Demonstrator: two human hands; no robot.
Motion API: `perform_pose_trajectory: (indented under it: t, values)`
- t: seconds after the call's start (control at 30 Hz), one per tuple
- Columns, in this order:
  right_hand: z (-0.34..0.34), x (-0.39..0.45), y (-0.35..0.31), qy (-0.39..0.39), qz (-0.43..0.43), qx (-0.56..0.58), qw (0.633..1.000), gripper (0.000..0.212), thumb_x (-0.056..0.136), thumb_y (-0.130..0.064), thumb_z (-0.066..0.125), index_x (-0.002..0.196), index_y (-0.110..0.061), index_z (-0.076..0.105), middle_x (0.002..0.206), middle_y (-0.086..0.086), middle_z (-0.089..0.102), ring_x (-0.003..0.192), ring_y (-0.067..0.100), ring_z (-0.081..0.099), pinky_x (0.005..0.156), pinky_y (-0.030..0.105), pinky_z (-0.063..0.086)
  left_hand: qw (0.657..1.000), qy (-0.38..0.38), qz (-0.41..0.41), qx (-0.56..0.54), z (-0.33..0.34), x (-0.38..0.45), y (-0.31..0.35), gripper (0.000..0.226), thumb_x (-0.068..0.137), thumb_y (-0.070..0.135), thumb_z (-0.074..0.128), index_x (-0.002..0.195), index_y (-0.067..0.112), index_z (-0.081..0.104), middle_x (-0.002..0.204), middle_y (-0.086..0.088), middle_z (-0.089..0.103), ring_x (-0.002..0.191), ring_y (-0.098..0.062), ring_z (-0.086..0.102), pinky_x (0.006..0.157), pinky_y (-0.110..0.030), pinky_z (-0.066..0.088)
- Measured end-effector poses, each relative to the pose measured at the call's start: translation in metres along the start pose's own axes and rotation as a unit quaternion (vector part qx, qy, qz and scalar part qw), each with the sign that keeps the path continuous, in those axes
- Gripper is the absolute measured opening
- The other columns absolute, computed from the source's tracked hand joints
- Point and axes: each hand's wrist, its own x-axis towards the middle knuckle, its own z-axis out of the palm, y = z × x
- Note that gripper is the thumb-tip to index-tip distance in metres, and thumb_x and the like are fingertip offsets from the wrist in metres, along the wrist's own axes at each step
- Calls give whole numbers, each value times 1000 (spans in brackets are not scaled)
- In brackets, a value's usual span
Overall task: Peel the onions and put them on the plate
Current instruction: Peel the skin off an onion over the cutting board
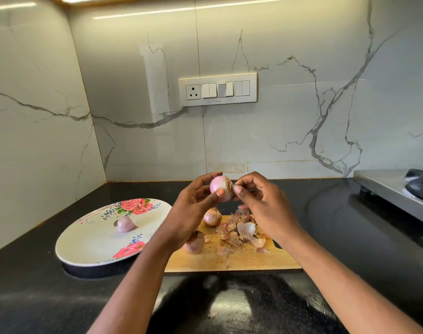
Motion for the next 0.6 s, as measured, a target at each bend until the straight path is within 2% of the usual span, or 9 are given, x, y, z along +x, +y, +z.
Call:
perform_pose_trajectory:
  t: [0.13,0.27,0.33,0.4,0.43,0.5,0.6]
  values:
    - [0,2,0,-8,11,13,1000,5,99,-13,61,96,-15,65,100,0,71,95,13,73,75,28,62,999,30,13,9,-1,0,-1,53,87,34,66,138,26,56,129,-1,68,119,-12,65,101,-27,53]
    - [-1,5,-4,-44,49,95,993,8,102,-12,56,96,-13,62,112,2,72,99,15,74,82,33,62,998,66,3,17,-4,2,-1,56,84,38,66,138,26,57,129,1,67,119,-13,64,99,-25,53]
    - [-3,3,-2,-42,38,17,998,13,103,-20,55,99,-14,65,104,-6,73,92,7,72,77,29,61,998,57,3,25,-3,1,-2,54,85,39,67,137,27,58,127,2,67,118,-12,64,100,-26,53]
    - [-4,0,1,-30,-1,-107,994,13,101,-27,60,97,-17,69,88,-11,71,80,0,68,68,18,55,998,55,9,37,-1,1,-1,54,84,40,67,136,29,58,127,2,67,118,-11,64,97,-24,52]
    - [-4,0,3,-22,-11,-133,991,10,98,-28,65,97,-20,69,86,-12,71,78,0,66,64,13,50,998,56,11,41,-1,1,0,54,84,41,67,136,29,58,127,2,67,118,-11,64,96,-22,52]
    - [-4,0,3,-11,-3,-116,993,13,92,-29,73,103,-23,68,93,-14,72,83,-2,67,66,10,50,997,57,12,45,0,1,1,55,83,41,68,136,29,58,126,2,67,116,-10,65,92,-19,52]
    - [-2,1,0,-3,-1,-75,997,26,86,-30,78,110,-25,70,102,-16,74,90,-3,69,70,16,58,998,41,15,45,1,0,2,55,80,40,71,134,29,60,123,2,69,112,-9,67,92,-21,55]
